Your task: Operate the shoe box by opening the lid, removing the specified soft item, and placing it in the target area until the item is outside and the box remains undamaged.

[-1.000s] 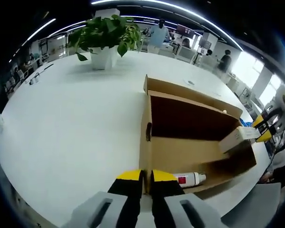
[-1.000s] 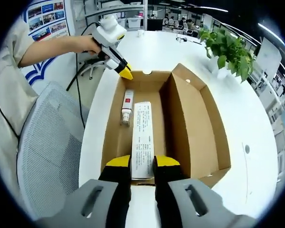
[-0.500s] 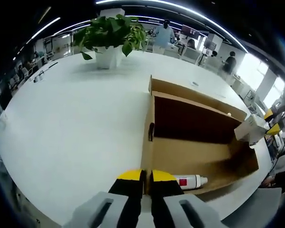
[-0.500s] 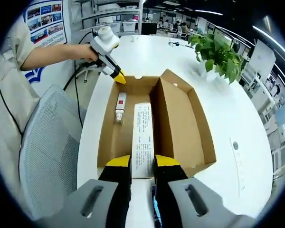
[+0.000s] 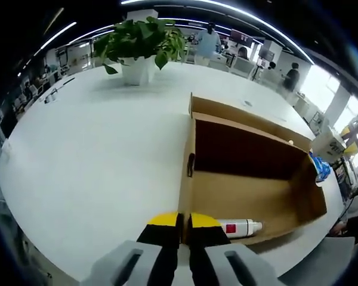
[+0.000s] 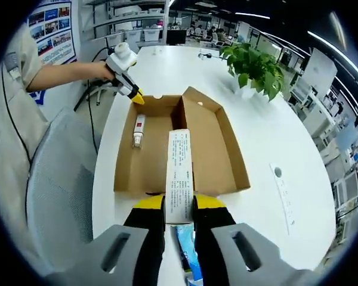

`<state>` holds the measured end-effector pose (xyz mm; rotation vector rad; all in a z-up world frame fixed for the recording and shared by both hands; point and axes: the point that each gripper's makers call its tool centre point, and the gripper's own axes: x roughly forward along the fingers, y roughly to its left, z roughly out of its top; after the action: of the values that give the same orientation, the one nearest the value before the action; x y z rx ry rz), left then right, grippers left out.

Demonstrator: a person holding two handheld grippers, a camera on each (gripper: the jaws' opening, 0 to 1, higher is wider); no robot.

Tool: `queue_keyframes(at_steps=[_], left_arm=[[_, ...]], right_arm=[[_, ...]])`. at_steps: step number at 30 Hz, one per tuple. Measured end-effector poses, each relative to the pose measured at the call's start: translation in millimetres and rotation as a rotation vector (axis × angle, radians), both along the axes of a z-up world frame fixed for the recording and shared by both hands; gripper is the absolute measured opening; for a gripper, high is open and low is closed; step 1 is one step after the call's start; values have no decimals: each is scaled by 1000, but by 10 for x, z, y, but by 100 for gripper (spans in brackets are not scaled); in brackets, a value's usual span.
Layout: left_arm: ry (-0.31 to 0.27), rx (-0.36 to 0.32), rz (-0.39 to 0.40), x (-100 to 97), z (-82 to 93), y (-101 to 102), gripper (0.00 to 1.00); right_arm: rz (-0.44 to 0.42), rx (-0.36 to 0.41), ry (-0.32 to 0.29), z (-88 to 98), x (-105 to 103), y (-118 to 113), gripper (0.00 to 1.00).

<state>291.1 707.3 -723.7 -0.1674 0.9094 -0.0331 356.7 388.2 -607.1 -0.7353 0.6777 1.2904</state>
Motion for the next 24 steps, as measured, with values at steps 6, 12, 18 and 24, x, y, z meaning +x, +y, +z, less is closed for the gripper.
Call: queue_keyframes(at_steps=[6,12,18,24], left_arm=[[4,4,3,-8,-1,-5,3],[6,10,0,-9,-5,0,3],[11,1,3,-40,-7,-3,3],[14,-4,11,-52,-12,5,3]], right_arm=[[-35,-25,-29,101,165,-313,15],[-53,-37,-56,194,319,-572,15],[-75,-86,-76,168,470,-821,15],[-84,-130,-80,79,589,-1025,15]])
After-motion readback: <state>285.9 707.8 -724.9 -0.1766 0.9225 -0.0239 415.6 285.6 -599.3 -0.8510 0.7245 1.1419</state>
